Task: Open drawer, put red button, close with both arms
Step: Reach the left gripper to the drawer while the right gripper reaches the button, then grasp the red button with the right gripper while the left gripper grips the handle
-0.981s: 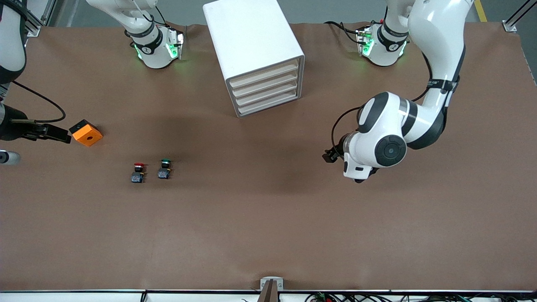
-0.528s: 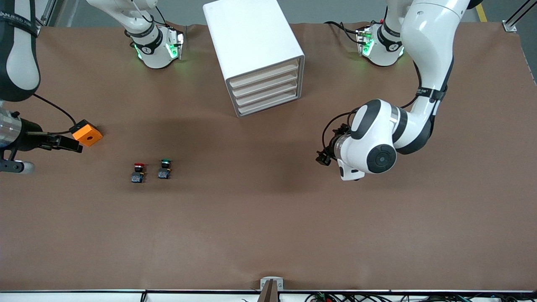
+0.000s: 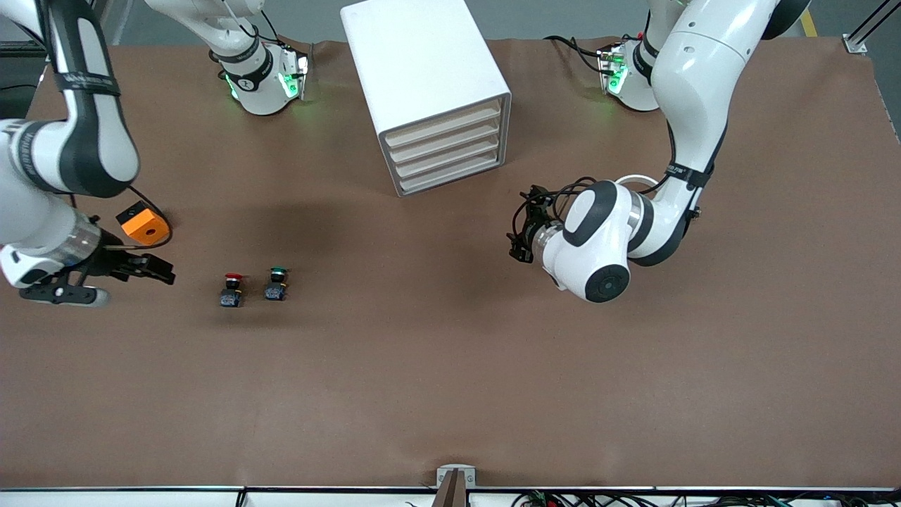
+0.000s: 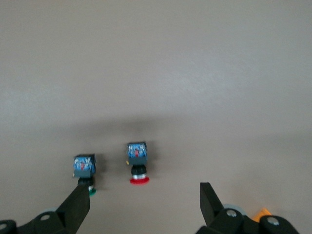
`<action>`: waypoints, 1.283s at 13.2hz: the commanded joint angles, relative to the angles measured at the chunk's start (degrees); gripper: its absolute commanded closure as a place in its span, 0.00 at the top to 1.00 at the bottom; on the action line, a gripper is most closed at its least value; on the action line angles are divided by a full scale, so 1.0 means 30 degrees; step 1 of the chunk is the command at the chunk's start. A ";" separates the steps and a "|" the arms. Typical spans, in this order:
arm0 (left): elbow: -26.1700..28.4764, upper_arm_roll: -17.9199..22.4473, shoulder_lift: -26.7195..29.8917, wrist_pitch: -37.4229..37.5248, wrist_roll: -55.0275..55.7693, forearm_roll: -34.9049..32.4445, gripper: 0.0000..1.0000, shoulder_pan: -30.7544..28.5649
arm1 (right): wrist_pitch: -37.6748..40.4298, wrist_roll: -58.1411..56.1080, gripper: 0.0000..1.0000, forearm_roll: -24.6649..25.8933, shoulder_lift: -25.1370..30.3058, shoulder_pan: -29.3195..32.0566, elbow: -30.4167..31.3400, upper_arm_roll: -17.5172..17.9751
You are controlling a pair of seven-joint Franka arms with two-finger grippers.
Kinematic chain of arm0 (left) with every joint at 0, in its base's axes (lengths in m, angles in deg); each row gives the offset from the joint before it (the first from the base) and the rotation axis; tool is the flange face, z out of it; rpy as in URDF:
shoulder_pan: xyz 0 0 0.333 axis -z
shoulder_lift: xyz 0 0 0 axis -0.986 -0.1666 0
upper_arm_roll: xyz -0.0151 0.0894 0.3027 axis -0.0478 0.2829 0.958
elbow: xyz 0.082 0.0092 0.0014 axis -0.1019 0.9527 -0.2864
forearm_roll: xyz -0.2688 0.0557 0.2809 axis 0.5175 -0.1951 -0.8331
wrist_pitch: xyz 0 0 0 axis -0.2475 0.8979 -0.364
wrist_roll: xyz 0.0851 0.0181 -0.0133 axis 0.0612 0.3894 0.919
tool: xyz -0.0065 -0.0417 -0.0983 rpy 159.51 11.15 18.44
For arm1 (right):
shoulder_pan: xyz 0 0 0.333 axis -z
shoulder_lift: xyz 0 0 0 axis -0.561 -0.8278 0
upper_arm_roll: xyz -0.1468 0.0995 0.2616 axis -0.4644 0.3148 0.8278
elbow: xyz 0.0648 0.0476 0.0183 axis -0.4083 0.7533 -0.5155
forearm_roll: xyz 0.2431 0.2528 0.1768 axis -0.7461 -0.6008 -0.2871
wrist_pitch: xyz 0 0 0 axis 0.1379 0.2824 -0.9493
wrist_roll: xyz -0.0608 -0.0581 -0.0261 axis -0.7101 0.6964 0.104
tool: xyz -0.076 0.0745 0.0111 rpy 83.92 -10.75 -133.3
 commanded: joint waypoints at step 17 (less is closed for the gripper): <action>0.0919 -0.0207 -0.2833 0.4993 0.7883 0.6707 0.82 0.1908 | -0.5988 0.2174 1.00 -0.0196 -0.5308 -0.1633 0.1543 -0.0010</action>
